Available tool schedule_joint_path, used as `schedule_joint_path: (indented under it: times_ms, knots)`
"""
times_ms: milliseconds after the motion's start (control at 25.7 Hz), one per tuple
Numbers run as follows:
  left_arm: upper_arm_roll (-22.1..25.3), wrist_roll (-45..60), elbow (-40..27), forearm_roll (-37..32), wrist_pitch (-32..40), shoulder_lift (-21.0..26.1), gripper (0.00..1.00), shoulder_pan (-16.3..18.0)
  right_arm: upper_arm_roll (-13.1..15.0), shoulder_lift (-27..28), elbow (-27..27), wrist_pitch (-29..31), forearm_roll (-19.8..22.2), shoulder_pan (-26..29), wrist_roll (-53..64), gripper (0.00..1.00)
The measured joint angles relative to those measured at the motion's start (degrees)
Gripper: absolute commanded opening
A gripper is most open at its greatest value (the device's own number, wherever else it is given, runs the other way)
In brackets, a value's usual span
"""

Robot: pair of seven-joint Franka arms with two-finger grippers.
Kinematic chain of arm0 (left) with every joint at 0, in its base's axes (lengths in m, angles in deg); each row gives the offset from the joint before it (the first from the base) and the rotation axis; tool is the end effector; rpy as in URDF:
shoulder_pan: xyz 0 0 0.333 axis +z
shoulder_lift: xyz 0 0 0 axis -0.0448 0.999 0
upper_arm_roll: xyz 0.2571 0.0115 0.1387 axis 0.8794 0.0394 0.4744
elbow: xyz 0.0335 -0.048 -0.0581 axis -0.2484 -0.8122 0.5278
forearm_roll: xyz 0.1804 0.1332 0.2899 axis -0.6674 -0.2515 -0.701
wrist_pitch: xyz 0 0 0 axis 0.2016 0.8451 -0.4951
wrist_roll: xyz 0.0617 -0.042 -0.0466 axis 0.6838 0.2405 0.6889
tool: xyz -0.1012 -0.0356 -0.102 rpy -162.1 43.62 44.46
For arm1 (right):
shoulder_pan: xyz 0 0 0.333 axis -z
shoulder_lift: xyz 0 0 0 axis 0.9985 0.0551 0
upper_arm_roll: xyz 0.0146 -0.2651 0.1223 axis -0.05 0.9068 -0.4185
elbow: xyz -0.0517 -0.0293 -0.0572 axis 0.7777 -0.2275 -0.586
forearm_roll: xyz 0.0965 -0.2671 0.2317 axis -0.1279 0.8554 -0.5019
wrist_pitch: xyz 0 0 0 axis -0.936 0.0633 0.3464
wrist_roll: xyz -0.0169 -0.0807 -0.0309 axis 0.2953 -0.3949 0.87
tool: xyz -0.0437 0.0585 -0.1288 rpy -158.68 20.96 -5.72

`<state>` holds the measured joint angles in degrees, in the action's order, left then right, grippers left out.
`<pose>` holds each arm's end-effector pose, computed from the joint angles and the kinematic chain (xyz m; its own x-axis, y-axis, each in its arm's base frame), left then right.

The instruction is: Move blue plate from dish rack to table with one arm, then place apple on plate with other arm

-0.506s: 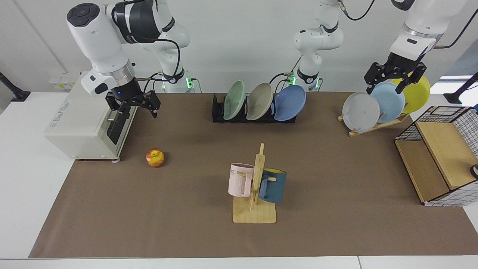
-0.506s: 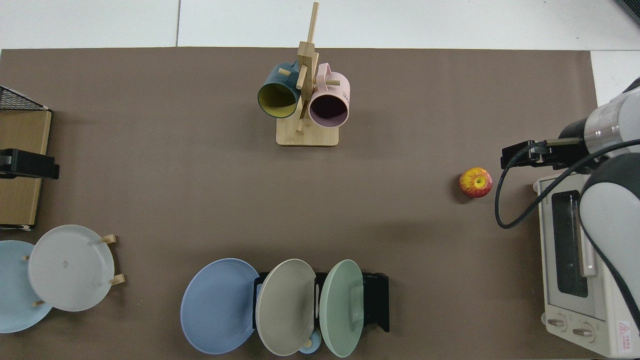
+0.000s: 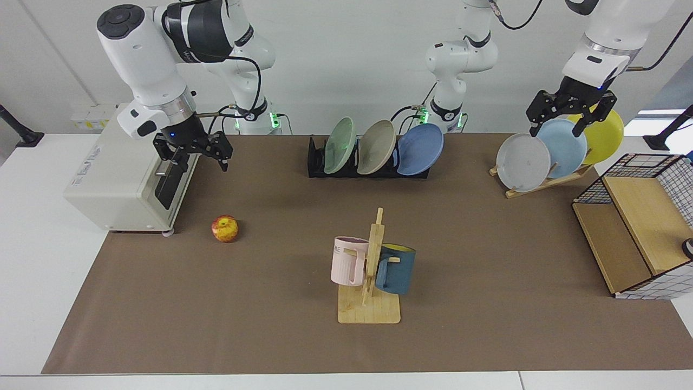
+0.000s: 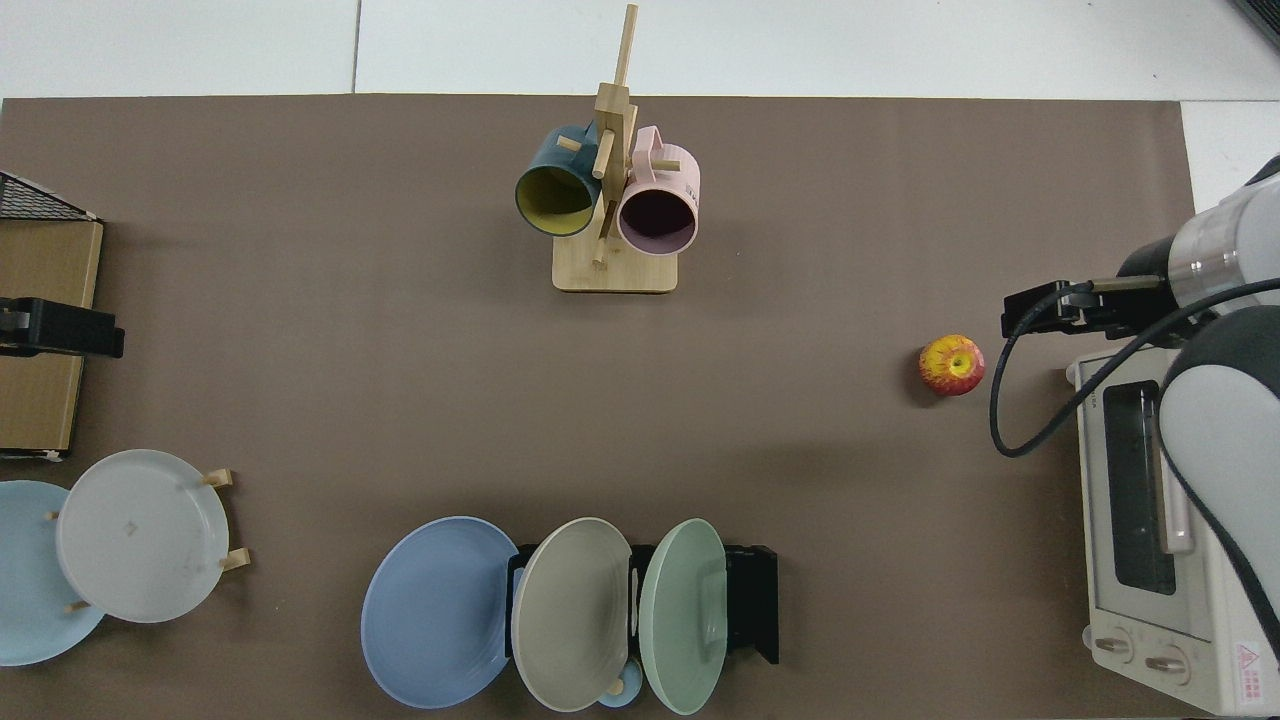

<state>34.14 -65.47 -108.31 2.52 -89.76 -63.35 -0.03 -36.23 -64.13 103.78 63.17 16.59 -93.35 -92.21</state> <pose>0.5192 0.0014 0.5987 0.9950 -0.0810 0.0583 -0.0795 -0.9964 -0.0280 0.5434 0.0302 0.5112 0.9993 -0.0331 0.0165 -0.0323 -0.9986 -0.0423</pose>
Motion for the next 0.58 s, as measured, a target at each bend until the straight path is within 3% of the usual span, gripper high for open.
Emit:
schedule_joint_path:
  times_ms: [583]
  knots:
    - [0.38,-0.18,-4.15,0.0,-3.51,-0.89,1.0,0.07,0.0,0.0,0.0,0.0,0.0,0.0,0.0,1.0]
